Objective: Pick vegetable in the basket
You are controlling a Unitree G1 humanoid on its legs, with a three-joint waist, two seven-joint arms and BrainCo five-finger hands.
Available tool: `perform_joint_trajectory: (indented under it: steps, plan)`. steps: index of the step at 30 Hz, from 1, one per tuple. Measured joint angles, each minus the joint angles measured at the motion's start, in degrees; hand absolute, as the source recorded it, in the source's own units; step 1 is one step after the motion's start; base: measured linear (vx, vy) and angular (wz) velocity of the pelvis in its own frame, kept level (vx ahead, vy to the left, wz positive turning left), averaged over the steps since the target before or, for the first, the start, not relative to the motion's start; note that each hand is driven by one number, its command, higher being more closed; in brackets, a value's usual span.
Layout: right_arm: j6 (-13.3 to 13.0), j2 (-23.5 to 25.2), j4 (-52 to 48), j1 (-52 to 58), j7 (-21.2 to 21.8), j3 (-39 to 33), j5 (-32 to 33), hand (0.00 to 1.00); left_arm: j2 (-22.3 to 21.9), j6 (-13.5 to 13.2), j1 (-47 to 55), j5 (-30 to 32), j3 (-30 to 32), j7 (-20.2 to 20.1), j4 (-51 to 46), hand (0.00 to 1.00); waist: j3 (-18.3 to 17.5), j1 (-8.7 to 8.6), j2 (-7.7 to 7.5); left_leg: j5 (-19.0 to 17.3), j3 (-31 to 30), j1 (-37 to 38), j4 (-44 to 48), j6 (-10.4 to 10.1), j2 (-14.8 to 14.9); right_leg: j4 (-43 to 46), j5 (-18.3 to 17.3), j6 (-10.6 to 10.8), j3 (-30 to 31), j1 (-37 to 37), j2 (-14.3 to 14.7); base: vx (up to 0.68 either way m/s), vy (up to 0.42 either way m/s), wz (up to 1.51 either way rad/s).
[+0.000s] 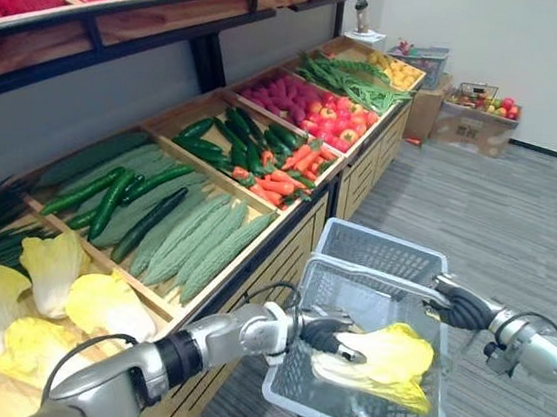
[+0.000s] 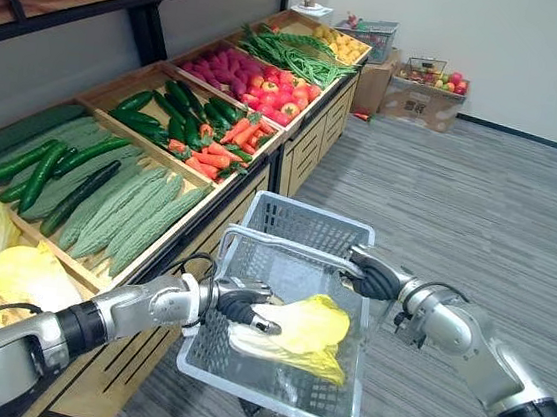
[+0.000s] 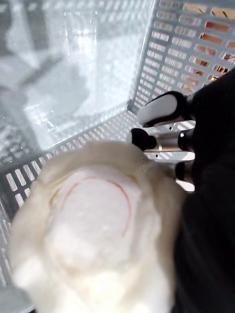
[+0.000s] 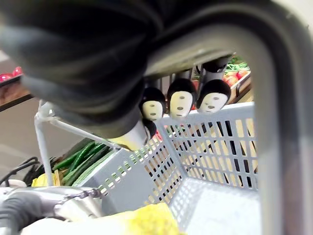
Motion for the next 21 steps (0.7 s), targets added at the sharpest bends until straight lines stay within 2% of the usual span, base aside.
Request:
perform_joint_trajectory:
  steps: [8,15,21]
  plan:
    - [0.4,0.7,0.0,-2.2,1.4,2.2,2.1,1.0,-3.3,1.1,-2.3,5.7,4.3,3.2,6.6,0.0,0.9,-0.4,0.29,0.1,1.4,-0.2,0.1,0.0,-0.1,0.0,0.2,-0.2,0.5,-1.0,0.4,0.08,0.034,-0.06]
    - [0.5,1.5,0.0,-2.4,2.0,2.6,3.4,1.0,-4.1,1.3,-3.5,6.3,6.5,4.0,8.2,0.0,4.1,-0.73,0.31,0.1,1.3,0.3,0.1,0.2,0.1,-0.1,-0.5,-0.8,-0.1,-0.2,0.3,0.04,0.016,0.03]
    - [0.7,2.0,1.3,-2.4,2.4,2.6,3.3,1.0,-4.0,1.2,-3.5,5.7,6.5,3.8,5.2,0.0,4.7,-0.38,0.23,0.9,0.5,-0.2,-0.2,0.6,0.4,-0.1,-0.9,-1.3,-2.0,-0.3,-0.3,0.03,-0.011,0.17]
